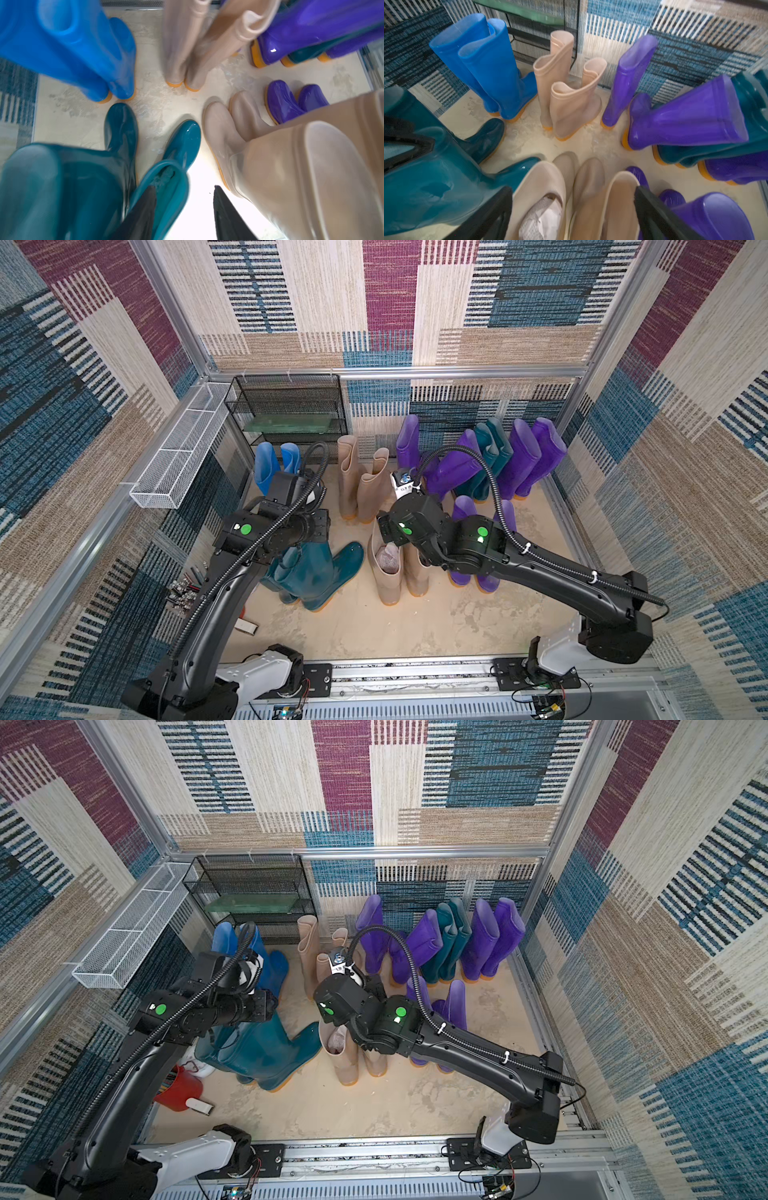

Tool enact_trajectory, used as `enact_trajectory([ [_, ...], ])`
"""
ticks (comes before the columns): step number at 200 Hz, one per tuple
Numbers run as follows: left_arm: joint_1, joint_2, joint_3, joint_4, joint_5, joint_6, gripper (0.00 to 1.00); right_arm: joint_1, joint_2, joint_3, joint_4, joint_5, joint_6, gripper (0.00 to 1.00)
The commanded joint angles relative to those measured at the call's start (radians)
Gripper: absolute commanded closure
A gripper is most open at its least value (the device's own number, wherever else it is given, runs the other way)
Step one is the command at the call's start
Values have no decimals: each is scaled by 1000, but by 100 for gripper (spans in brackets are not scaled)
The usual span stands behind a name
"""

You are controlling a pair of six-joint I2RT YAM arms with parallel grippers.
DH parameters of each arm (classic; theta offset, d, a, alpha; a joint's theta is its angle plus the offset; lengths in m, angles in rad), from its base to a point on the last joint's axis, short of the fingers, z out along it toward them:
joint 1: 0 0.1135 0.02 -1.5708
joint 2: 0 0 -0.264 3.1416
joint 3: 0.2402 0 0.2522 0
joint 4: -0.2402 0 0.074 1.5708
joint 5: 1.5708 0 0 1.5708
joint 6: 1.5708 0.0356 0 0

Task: Match and arrange rain boots in pairs
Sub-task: Move the rain boot to the center of the board, then move a pair of rain boots to the center of the board.

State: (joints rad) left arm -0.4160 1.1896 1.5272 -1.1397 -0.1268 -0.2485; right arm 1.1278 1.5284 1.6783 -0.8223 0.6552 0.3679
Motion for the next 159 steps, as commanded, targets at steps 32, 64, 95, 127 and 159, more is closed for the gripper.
enact_trajectory([
  [32,-27,-1,-41,-68,-148,61,37,-43,-48,-131,7,-231,66,5],
  [64,-27,-21,-116,-67,-112,47,43,-94,-37,-184,39,-268,81,11],
  [95,-27,-23,-168,-60,-97,35,63,-141,-29,-190,34,-237,138,63],
  [127,-27,-19,-170,-32,-21,18,88,-155,-61,-193,41,-148,186,100],
  [159,-27,-22,-163,11,51,-20,100,-155,-122,-223,76,-102,199,100],
])
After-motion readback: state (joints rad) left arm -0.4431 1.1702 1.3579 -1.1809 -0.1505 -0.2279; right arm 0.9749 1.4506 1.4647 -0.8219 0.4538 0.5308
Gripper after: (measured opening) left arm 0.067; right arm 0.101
